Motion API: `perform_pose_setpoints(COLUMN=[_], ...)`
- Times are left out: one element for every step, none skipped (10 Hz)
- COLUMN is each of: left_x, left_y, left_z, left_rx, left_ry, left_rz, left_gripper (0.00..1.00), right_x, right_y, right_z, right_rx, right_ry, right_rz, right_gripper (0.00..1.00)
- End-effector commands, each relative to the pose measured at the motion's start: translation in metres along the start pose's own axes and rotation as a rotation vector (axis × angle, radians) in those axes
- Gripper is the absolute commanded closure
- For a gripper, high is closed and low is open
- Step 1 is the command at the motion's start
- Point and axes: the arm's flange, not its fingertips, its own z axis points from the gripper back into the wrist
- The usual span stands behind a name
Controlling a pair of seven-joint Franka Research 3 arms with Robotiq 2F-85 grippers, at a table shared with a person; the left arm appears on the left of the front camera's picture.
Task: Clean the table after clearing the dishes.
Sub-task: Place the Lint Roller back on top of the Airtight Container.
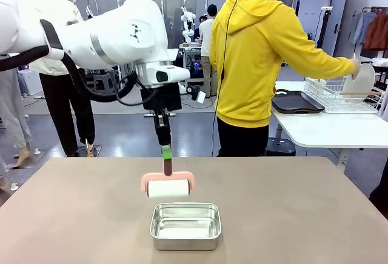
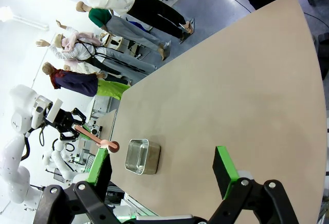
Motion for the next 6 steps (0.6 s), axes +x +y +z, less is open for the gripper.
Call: perform_pose_setpoints(left_x=[-0.007, -0.002, 0.001, 0.008, 0.008, 0.008], left_y=[-0.013, -0.014, -0.013, -0.007, -0.007, -0.007], left_z=[-0.021, -0.027, -0.031, -0.020, -0.020, -0.020], left_rx=[0.069, 0.086, 0.057, 0.056, 0.056, 0.056], left_ry=[-0.079, -0.080, -0.043, -0.033, -0.033, -0.033], left_rz=[-0.069, -0.080, -0.086, -0.042, -0.042, -0.042], left_gripper=[0.77, 0.77, 0.77, 0.77, 0.77, 0.77], right_x=[-0.001, -0.001, -0.001, -0.001, -0.001, -0.001], right_y=[0.001, 0.001, 0.001, 0.001, 0.001, 0.001], right_z=[0.003, 0.003, 0.003, 0.003, 0.003, 0.003], right_rx=[0.006, 0.006, 0.006, 0.006, 0.006, 0.006], right_ry=[0.007, 0.007, 0.007, 0.007, 0.007, 0.007], right_rz=[0.016, 0.016, 0.016, 0.016, 0.016, 0.016], right_gripper=[0.00, 0.00, 0.00, 0.00, 0.00, 0.00])
